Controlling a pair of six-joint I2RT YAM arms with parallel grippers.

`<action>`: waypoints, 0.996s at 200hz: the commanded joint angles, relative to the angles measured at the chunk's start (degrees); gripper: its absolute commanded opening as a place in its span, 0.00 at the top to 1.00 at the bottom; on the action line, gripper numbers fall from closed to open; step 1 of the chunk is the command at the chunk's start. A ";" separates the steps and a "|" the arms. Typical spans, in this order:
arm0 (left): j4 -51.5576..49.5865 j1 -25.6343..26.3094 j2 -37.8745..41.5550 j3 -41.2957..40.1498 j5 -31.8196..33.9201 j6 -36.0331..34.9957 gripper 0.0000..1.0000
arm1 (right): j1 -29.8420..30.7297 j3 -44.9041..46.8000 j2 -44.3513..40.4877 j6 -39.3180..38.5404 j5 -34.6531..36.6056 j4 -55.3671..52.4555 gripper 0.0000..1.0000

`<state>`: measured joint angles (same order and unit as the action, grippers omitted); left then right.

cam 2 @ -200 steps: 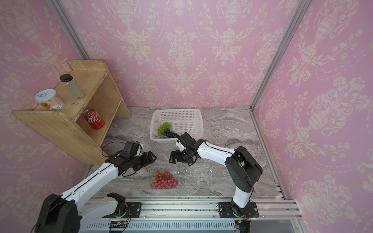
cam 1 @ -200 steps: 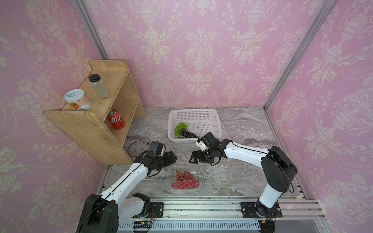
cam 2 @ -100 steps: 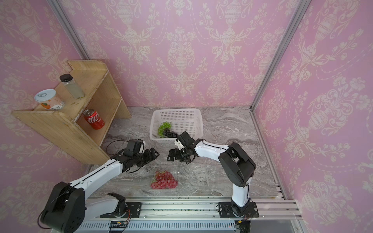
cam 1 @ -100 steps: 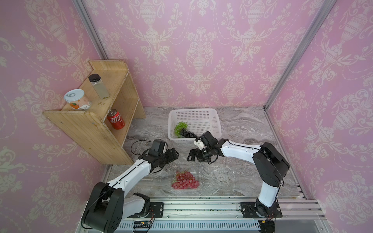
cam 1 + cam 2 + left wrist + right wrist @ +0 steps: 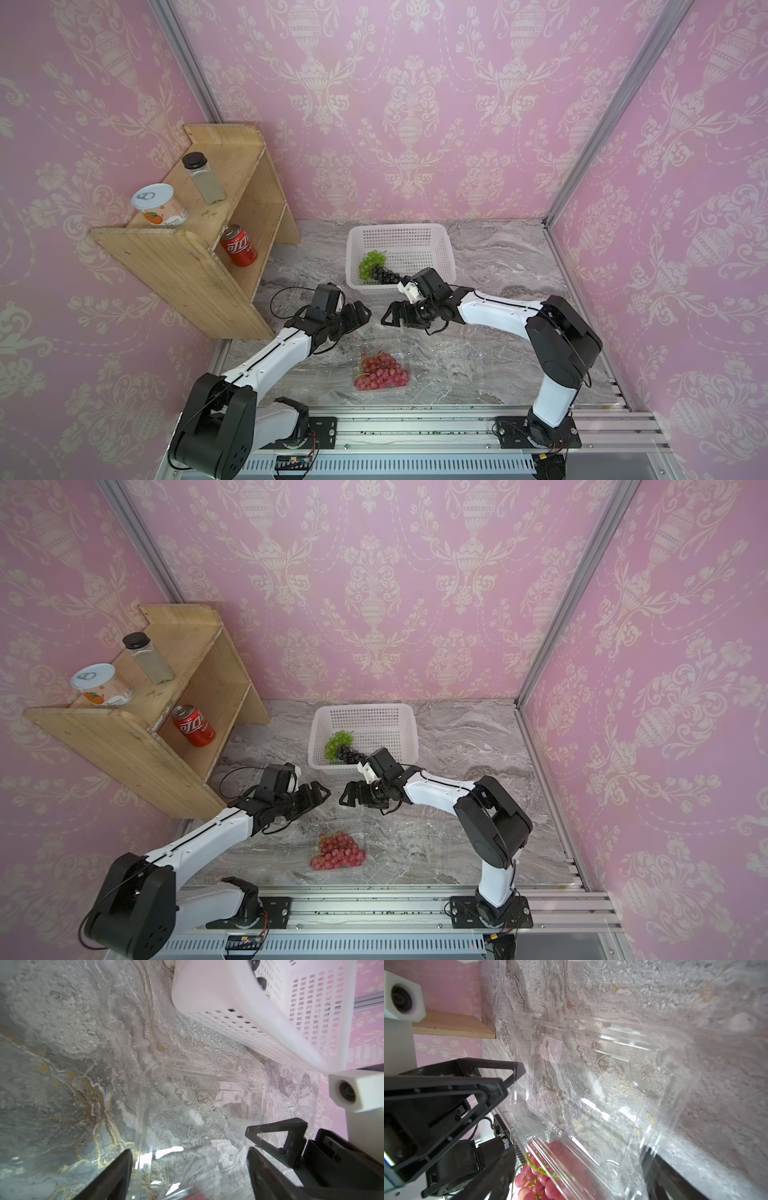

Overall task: Pack grapes into containers
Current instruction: Close the packing box at the center of the board.

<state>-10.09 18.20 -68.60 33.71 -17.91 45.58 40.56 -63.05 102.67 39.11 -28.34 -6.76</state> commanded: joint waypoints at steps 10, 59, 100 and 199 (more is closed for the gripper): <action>0.37 0.35 2.03 2.52 -1.11 0.64 0.13 | -0.15 1.58 -3.70 0.38 0.61 2.56 0.07; 0.85 0.35 1.38 6.48 -0.82 -0.15 0.12 | -0.18 -0.53 -4.69 -2.25 2.71 0.14 0.07; 0.53 0.39 -1.21 10.88 -0.97 -1.54 0.12 | -0.52 -5.97 -4.21 -6.30 4.35 -4.33 0.12; -1.90 0.44 -1.02 14.36 -0.76 -3.37 0.12 | -2.96 -9.91 -5.62 -13.59 0.92 -12.04 0.41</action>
<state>-10.04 18.24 -70.30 46.22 -17.91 44.34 37.95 -70.35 99.85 29.69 -25.52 -14.50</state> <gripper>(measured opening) 0.878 0.611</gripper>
